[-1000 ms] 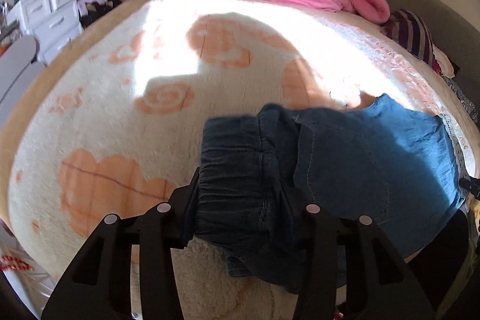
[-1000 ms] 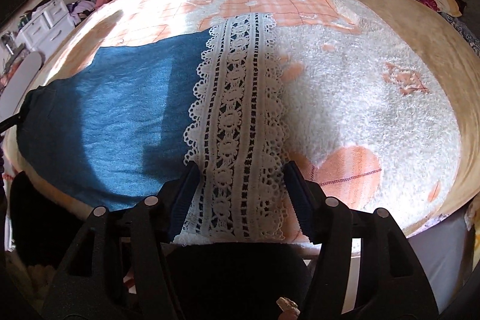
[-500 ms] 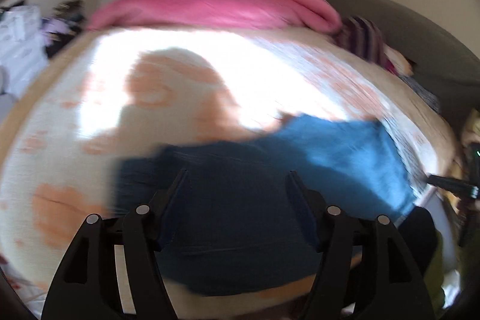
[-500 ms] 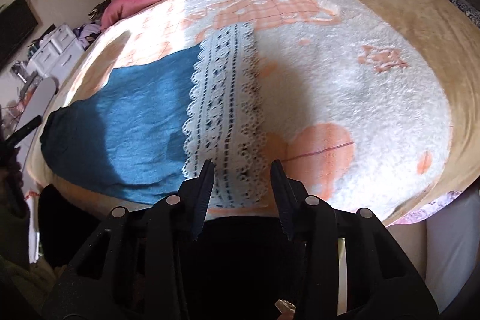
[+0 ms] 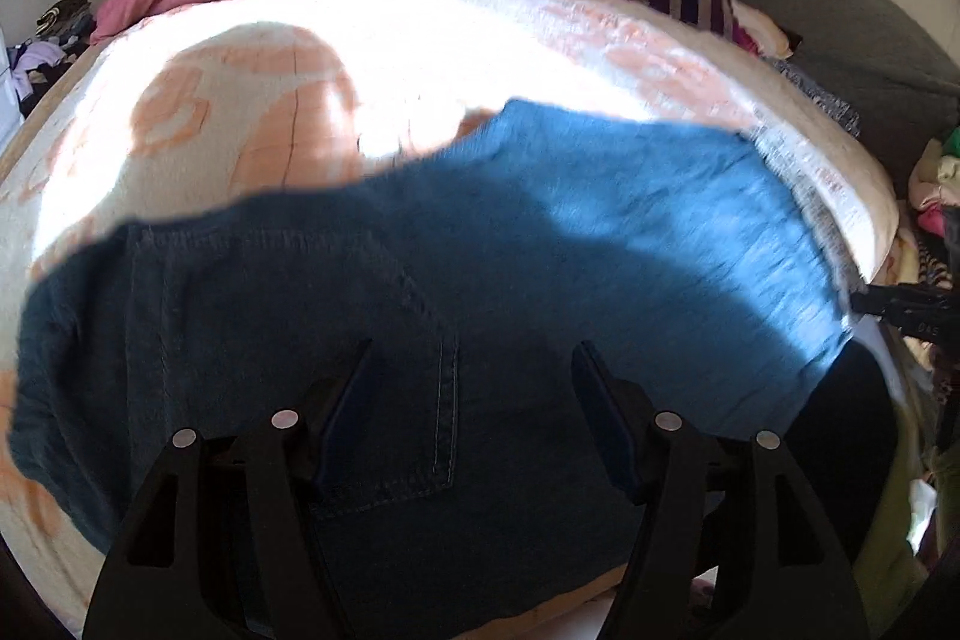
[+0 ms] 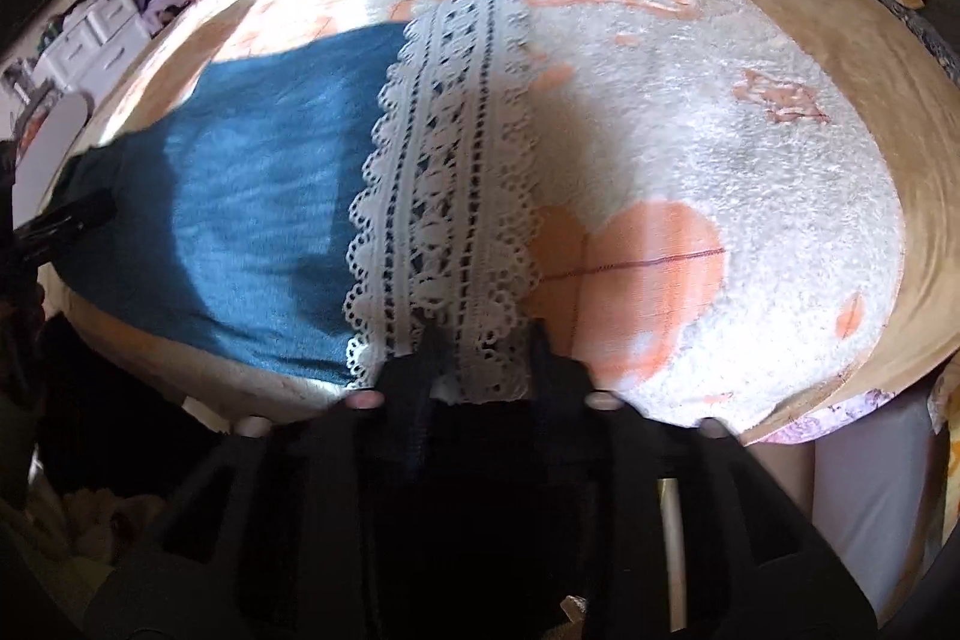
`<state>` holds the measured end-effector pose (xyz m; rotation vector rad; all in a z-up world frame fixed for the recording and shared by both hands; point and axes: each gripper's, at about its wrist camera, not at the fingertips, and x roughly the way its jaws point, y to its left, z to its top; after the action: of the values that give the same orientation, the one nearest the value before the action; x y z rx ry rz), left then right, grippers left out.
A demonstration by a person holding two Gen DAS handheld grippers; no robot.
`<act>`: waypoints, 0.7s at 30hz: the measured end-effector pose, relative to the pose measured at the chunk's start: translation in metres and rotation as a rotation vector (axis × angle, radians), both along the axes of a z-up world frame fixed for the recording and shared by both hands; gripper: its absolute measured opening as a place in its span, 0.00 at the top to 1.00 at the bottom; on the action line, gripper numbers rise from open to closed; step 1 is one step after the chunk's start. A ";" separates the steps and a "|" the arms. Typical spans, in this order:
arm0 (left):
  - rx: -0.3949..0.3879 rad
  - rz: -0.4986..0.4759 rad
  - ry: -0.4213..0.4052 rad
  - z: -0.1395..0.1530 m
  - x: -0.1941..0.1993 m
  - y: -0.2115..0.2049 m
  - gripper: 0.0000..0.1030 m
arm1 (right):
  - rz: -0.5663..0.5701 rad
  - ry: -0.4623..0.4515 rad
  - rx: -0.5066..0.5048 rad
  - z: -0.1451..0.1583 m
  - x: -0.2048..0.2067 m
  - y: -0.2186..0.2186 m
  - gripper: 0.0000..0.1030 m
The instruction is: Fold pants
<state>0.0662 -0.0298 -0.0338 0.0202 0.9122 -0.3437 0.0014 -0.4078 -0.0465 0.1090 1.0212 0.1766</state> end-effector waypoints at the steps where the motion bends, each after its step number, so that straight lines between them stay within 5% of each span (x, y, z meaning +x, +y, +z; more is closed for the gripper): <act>1: -0.005 -0.004 -0.015 0.007 0.002 0.000 0.34 | -0.009 -0.021 0.013 0.005 0.002 -0.004 0.62; 3: -0.015 -0.009 -0.038 0.023 0.011 0.000 0.25 | -0.030 -0.072 0.051 0.019 0.010 -0.013 0.60; 10: -0.088 -0.040 -0.026 0.047 0.081 -0.022 0.24 | -0.034 -0.097 0.221 0.038 0.104 -0.033 0.59; 17: -0.109 -0.065 0.087 0.012 0.138 -0.044 0.24 | 0.047 0.012 0.247 0.014 0.178 -0.020 0.56; 21: -0.162 -0.081 0.176 -0.017 0.153 -0.048 0.24 | 0.069 0.029 0.268 -0.003 0.184 -0.019 0.53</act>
<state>0.2191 -0.0776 -0.0506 -0.1243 1.0571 -0.5001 0.1849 -0.4270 -0.0490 0.3209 1.0273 0.3757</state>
